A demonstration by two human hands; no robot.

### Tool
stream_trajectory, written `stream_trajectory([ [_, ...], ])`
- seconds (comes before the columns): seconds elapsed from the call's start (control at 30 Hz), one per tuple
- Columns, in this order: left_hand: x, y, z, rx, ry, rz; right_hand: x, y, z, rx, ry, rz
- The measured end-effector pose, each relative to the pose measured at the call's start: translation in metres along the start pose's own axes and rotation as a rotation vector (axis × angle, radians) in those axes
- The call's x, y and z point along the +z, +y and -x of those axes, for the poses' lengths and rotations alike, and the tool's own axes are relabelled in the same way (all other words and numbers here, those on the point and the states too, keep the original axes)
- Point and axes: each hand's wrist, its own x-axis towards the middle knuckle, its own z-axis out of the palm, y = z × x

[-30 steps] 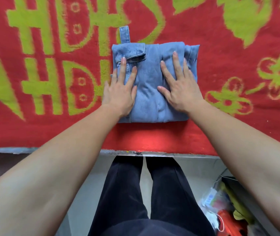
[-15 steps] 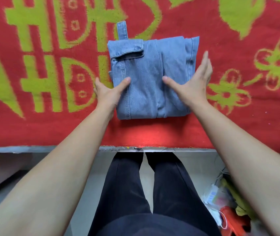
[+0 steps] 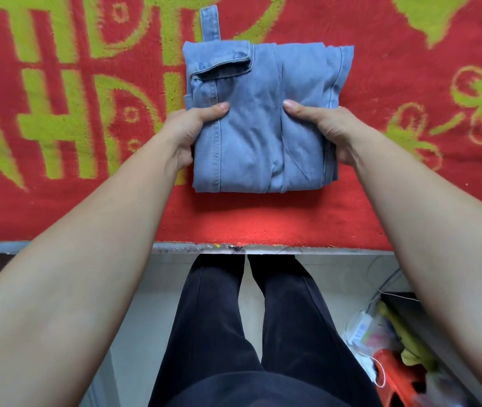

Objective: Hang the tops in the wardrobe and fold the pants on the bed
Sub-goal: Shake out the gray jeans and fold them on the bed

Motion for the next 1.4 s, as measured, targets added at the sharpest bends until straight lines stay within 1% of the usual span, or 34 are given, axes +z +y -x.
stream_trajectory([
  [0.07,0.001,-0.001,-0.001,-0.003,-0.002,-0.011,0.004,0.001,-0.002,-0.015,0.045,0.006],
  [0.13,0.002,0.0,0.003,0.003,-0.025,-0.025,0.002,0.001,0.003,-0.02,0.025,0.006],
  [0.27,-0.009,0.002,0.023,0.017,-0.122,-0.02,-0.013,-0.002,0.025,-0.048,-0.159,0.002],
  [0.3,-0.014,0.002,0.028,0.023,-0.157,0.01,-0.018,-0.004,0.031,-0.037,-0.204,-0.04],
  [0.4,-0.035,0.006,0.049,0.027,-0.252,0.158,-0.031,-0.013,0.053,0.042,-0.315,-0.271],
  [0.47,-0.046,0.015,0.072,-0.006,-0.291,0.18,-0.036,-0.024,0.073,0.047,-0.36,-0.338],
  [0.57,-0.054,0.027,0.119,-0.012,-0.286,0.13,-0.03,-0.041,0.113,0.003,-0.389,-0.358],
  [0.7,-0.056,0.033,0.194,0.141,-0.219,0.158,-0.013,-0.066,0.173,-0.086,-0.41,-0.403],
  [0.8,-0.066,0.027,0.249,0.232,-0.165,0.195,0.001,-0.087,0.215,-0.166,-0.513,-0.438],
  [0.9,-0.09,0.011,0.299,0.297,-0.091,0.276,0.021,-0.108,0.248,-0.153,-0.609,-0.327],
  [1.03,-0.127,-0.021,0.365,0.387,-0.006,0.386,0.064,-0.131,0.291,-0.177,-0.758,-0.049],
  [1.17,-0.169,-0.064,0.439,0.549,0.067,0.508,0.126,-0.136,0.346,-0.227,-0.884,0.096],
  [1.27,-0.206,-0.105,0.498,0.644,0.157,0.608,0.179,-0.123,0.394,-0.283,-0.951,0.217],
  [1.4,-0.252,-0.18,0.574,0.76,0.269,0.757,0.249,-0.08,0.46,-0.327,-1.04,0.363],
])
